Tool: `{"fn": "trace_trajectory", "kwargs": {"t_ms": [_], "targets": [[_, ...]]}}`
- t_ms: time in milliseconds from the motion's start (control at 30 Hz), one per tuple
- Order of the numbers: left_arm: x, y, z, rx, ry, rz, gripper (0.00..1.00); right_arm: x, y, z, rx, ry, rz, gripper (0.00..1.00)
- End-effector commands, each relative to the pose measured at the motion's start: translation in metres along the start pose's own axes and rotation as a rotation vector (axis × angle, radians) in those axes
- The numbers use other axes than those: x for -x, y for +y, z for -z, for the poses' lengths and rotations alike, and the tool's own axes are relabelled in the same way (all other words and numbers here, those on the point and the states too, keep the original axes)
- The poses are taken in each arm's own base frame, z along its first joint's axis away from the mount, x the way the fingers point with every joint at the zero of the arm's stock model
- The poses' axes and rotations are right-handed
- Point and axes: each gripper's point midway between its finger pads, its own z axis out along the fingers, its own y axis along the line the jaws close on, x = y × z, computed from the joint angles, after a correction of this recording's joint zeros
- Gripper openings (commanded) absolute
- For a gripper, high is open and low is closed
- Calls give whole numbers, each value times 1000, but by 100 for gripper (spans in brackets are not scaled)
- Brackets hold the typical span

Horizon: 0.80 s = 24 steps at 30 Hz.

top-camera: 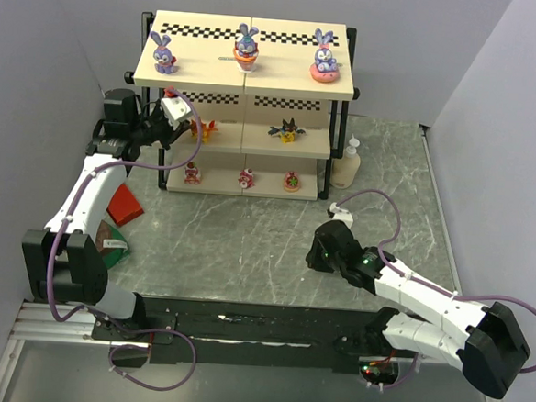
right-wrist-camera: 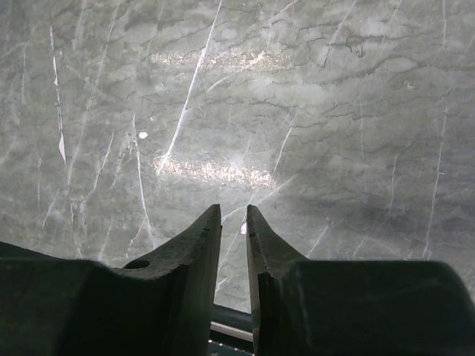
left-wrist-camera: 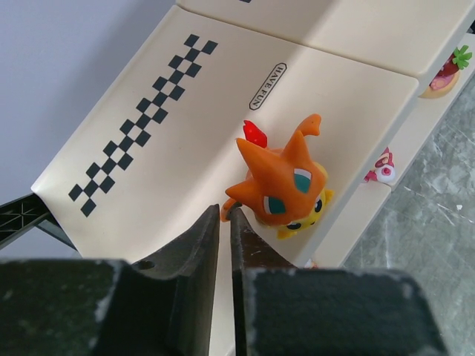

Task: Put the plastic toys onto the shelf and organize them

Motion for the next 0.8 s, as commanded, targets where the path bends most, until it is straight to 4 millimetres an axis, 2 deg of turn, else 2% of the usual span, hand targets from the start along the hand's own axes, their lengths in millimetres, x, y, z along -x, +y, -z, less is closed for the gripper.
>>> {"fn": "trace_trajectory", "kwargs": {"t_ms": [0,467,767], "targets": [[19,6,6,25,-50,-38,18,6,1,-1,8,-33,-18,28],[26,10,14,73,-58,-50,24,6,2,-2,12,-32,-17,28],[24,12,21,130,-54,-37,28,5,2,-1,17,-31,-20,28]]}}
